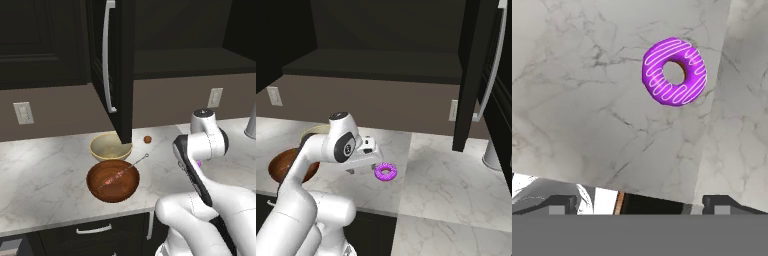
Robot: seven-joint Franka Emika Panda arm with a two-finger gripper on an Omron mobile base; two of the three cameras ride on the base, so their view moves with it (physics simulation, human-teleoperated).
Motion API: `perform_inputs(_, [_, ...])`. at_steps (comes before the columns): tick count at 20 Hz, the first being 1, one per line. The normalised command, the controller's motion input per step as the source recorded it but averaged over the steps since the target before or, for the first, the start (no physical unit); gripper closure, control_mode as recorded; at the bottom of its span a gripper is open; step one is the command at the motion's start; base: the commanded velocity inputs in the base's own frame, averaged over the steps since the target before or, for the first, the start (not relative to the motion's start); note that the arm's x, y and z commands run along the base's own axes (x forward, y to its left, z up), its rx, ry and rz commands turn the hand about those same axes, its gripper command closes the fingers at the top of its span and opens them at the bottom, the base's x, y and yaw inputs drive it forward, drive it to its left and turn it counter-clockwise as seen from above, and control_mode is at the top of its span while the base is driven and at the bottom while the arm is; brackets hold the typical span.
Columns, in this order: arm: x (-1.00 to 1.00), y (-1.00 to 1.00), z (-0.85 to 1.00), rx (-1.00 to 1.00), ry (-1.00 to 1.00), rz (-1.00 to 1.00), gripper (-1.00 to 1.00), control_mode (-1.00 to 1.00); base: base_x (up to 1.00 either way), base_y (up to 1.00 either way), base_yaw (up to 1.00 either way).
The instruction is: Pick both bowls and place them on the counter. Then place the kebab skewer in one bowl and place the donut in the other bowl.
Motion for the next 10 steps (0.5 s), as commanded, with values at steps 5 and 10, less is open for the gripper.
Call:
perform_inputs(5, [0.36, 0.00, -0.18, 0.09, -0.01, -0.03, -1.00, -1.00, 0.00, 0.00, 0.00])
perform_inputs(10, [0.35, 0.00, -0.25, 0.05, -0.02, -0.04, -1.00, -1.00, 0.00, 0.00, 0.00])
